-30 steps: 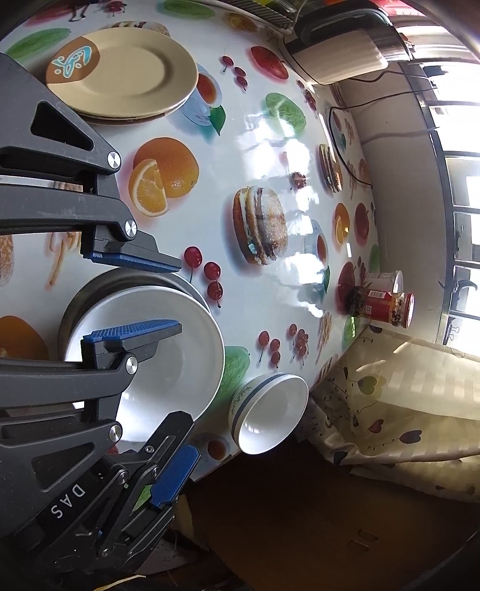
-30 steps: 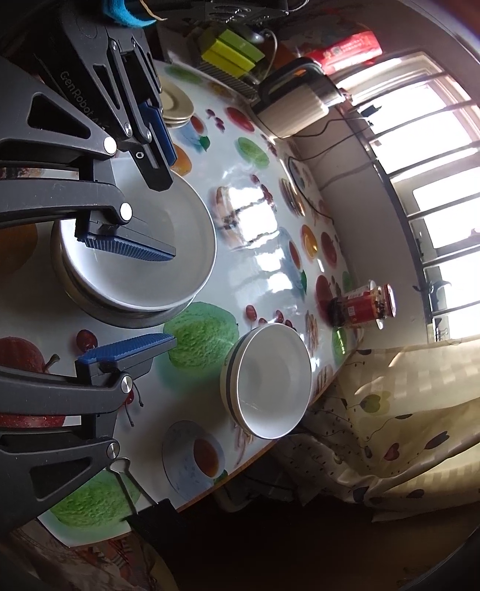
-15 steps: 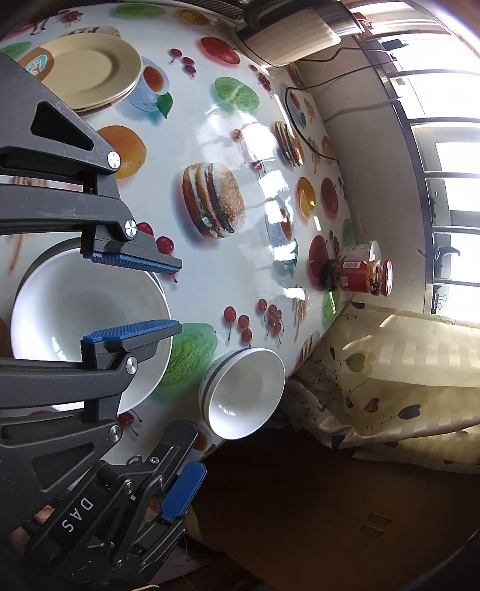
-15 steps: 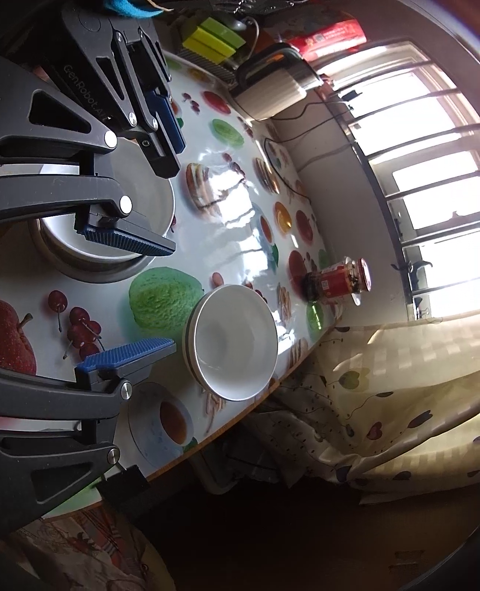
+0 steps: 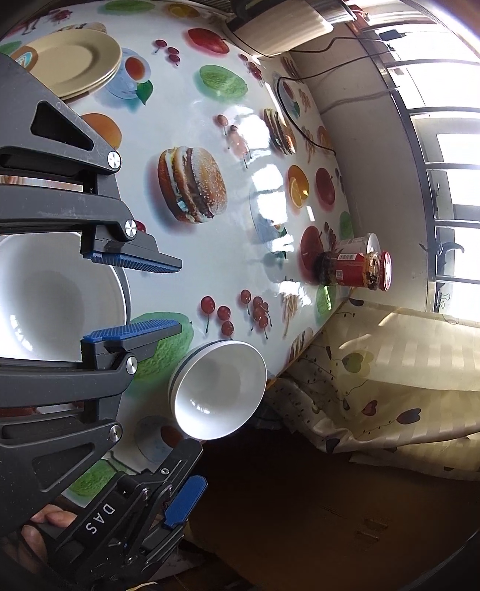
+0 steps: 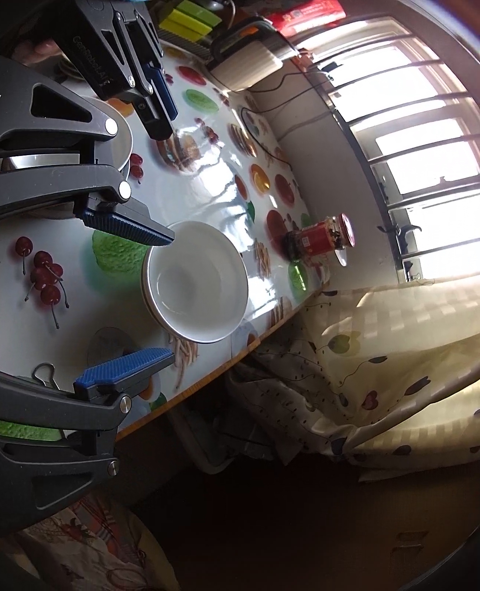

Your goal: Organize plates and bowls

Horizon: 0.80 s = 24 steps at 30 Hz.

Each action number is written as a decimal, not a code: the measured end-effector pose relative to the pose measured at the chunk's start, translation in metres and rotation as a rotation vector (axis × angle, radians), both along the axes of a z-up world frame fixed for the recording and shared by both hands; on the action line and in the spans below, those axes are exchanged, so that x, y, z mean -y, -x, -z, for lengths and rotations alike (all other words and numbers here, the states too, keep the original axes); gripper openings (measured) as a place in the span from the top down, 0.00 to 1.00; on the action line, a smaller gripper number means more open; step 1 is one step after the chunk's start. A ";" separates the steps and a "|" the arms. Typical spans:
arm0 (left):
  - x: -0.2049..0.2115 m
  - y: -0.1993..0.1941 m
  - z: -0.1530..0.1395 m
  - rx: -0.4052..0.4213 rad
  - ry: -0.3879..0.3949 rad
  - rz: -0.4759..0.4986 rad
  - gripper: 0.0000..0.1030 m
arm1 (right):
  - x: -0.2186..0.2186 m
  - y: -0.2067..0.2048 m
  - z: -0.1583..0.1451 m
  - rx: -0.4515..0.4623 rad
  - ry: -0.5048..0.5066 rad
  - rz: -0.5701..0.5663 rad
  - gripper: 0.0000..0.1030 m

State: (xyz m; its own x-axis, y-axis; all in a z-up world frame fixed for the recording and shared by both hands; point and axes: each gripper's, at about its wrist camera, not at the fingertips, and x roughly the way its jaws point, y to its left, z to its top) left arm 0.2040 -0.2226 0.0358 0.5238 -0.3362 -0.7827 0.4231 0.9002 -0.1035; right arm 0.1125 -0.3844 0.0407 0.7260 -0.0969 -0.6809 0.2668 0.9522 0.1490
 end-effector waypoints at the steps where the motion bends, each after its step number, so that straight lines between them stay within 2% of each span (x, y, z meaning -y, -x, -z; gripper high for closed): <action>1: 0.002 -0.002 0.001 -0.006 -0.007 -0.007 0.73 | 0.002 -0.002 0.000 -0.002 -0.001 0.000 0.44; 16: 0.032 -0.034 0.011 -0.107 0.018 0.014 0.73 | 0.024 -0.028 0.012 -0.037 -0.001 0.012 0.44; 19: 0.043 -0.035 0.013 -0.096 0.001 0.031 0.73 | 0.029 -0.034 0.016 -0.050 0.001 0.018 0.44; 24: 0.057 -0.043 0.023 -0.142 -0.009 0.047 0.73 | 0.035 -0.040 0.021 -0.062 -0.002 0.025 0.44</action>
State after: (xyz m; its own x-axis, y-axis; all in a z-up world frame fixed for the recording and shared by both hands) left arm 0.2470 -0.2791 0.0133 0.3916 -0.3503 -0.8509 0.4465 0.8809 -0.1572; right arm 0.1524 -0.4199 0.0197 0.6798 -0.1126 -0.7247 0.2990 0.9449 0.1336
